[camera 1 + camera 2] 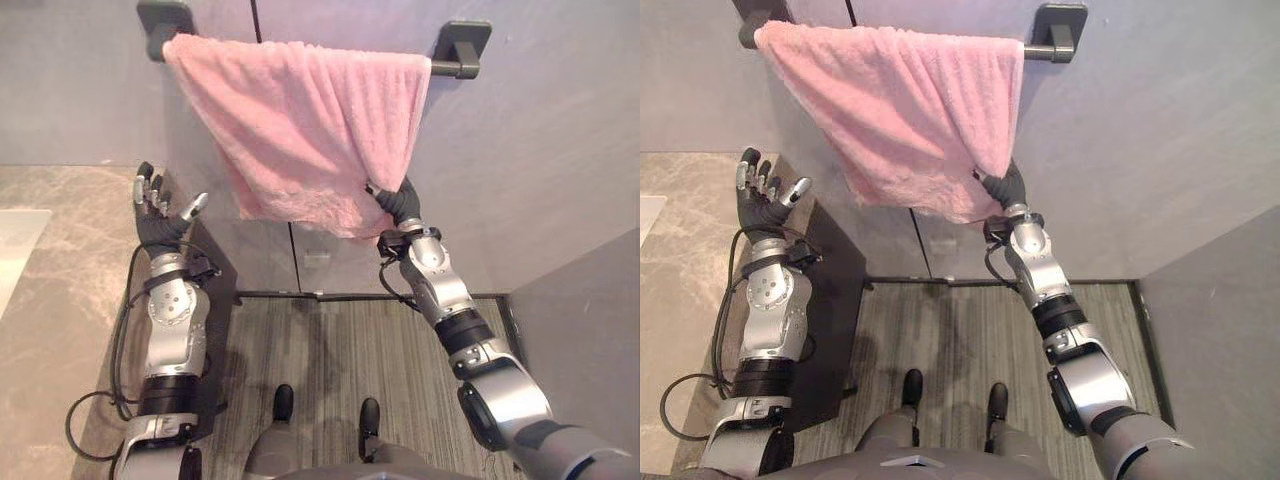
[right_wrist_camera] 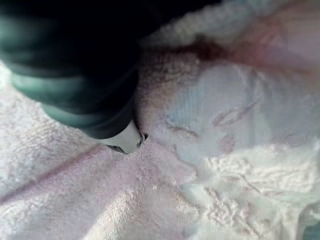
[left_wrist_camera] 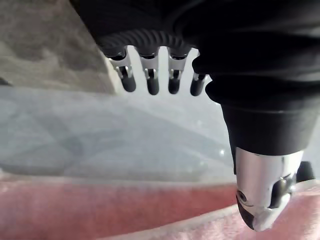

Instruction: Organize washtable

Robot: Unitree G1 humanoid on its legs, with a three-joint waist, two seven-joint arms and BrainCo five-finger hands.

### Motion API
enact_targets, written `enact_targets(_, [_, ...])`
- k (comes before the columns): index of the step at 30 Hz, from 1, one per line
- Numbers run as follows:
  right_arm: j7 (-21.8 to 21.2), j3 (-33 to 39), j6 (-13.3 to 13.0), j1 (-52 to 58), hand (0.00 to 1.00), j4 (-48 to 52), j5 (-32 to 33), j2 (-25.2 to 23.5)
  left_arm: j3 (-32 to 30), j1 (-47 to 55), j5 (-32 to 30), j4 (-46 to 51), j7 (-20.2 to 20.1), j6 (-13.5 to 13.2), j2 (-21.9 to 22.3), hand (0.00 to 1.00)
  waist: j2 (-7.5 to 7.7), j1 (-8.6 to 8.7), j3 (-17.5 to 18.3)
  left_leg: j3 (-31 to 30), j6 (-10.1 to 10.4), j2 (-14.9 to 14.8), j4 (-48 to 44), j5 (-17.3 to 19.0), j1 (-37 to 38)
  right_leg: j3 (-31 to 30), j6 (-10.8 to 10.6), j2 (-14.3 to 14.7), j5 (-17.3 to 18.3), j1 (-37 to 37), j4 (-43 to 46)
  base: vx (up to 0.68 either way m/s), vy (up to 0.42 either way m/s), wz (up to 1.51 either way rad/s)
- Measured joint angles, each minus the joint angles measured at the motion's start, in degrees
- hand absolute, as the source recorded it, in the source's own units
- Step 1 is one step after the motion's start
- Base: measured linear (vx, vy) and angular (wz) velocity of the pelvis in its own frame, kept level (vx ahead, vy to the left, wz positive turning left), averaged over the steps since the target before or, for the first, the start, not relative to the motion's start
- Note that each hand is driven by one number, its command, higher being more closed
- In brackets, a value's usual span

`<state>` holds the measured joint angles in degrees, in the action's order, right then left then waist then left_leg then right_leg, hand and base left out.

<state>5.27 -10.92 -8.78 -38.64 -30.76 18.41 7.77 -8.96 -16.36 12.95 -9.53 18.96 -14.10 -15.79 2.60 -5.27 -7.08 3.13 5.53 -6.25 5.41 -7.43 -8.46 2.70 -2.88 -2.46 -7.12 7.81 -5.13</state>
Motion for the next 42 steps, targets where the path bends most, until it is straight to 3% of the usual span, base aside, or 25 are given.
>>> enact_targets(5, [0.1,-0.5,0.0,2.8,1.0,4.3,0.0,-0.1,2.1,-3.2,-1.0,-4.2,0.2,0.8,-0.1,0.0,-0.1,0.17,-0.1,0.7,0.0,0.0,0.3,0.0,0.1,-0.5,0.0,0.0,-0.1,0.3,0.0,-0.02,0.002,-0.08])
enact_targets(15, [-0.4,-6.6,-1.2,4.4,1.0,8.8,0.7,-1.1,7.4,-10.5,-1.0,-11.3,0.3,2.3,-0.4,0.0,-0.45,2.33,-0.2,2.9,-0.1,0.0,0.0,0.1,0.2,-2.7,0.0,0.0,-1.0,1.5,0.0,0.0,0.005,-0.12])
enact_targets(16, [-0.4,-7.2,-1.2,4.5,1.0,9.3,0.7,-1.1,7.5,-10.6,-0.9,-11.5,0.8,2.3,-0.2,1.0,-0.58,2.5,-0.3,3.1,-0.1,0.0,0.0,0.1,0.2,-2.9,0.0,0.0,-1.1,1.5,0.0,-0.01,0.001,-0.05])
enact_targets(33, [-0.8,-11.5,-2.6,6.6,1.0,12.8,0.8,-2.1,10.0,-14.9,-0.9,-14.2,1.9,2.3,-0.6,1.0,-1.14,3.52,-0.2,4.3,0.0,0.0,0.0,0.1,0.6,-4.0,-0.1,0.0,-1.5,1.8,0.0,0.0,0.001,-0.04])
enact_targets(42, [-0.8,-8.6,-2.2,6.6,1.0,10.0,-1.8,-2.1,9.9,-7.6,-1.2,-8.2,-0.1,1.3,-0.2,1.0,-1.53,3.02,0.5,3.3,0.0,0.0,0.4,0.1,1.1,-3.1,-0.1,-0.1,-1.4,0.7,-0.1,-0.02,0.0,0.05])
